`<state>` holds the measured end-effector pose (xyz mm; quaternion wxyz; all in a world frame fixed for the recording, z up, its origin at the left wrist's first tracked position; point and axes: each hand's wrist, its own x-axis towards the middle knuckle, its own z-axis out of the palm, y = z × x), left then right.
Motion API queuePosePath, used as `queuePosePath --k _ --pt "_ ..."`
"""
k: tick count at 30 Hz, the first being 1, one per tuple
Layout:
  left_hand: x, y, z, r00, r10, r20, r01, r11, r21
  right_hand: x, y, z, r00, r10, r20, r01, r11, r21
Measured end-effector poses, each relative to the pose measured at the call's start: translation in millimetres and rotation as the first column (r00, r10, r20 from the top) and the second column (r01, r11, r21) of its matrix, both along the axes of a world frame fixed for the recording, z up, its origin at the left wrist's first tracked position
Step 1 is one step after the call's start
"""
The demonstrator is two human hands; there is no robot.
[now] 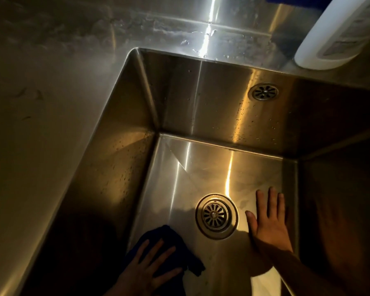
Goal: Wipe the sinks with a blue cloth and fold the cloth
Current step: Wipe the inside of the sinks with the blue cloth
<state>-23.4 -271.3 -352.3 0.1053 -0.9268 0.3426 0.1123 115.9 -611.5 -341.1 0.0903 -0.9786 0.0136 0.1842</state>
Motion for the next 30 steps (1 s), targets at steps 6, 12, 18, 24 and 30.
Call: queuePosePath --k 6,12,18,24,30 --pt "17.3 -9.3 2.4 0.997 0.081 -0.006 -0.081 0.993 -0.088 -1.4 0.9 -1.3 0.999 -0.003 0.039 0.004 1.000 -0.025" --pt "88.9 -30.4 9.6 0.950 0.275 -0.149 -0.299 0.938 -0.176 -0.9 2.6 -1.7 0.996 0.019 0.091 -0.015 0.999 -0.043" --pt "211.4 -33.7 1.3 0.920 0.378 -0.104 -0.392 0.903 -0.175 -0.7 0.6 -7.7 0.995 0.025 0.097 -0.020 0.998 -0.056" --pt "268.6 -17.0 -11.2 0.907 0.390 -0.160 -0.412 0.899 -0.150 0.4 -2.9 -10.9 0.991 0.053 0.125 -0.044 0.996 -0.075" --pt "230.9 -18.2 -6.2 0.885 0.415 -0.213 -0.445 0.886 -0.125 -0.2 -3.8 -11.2 0.993 0.058 0.101 -0.051 0.996 -0.073"
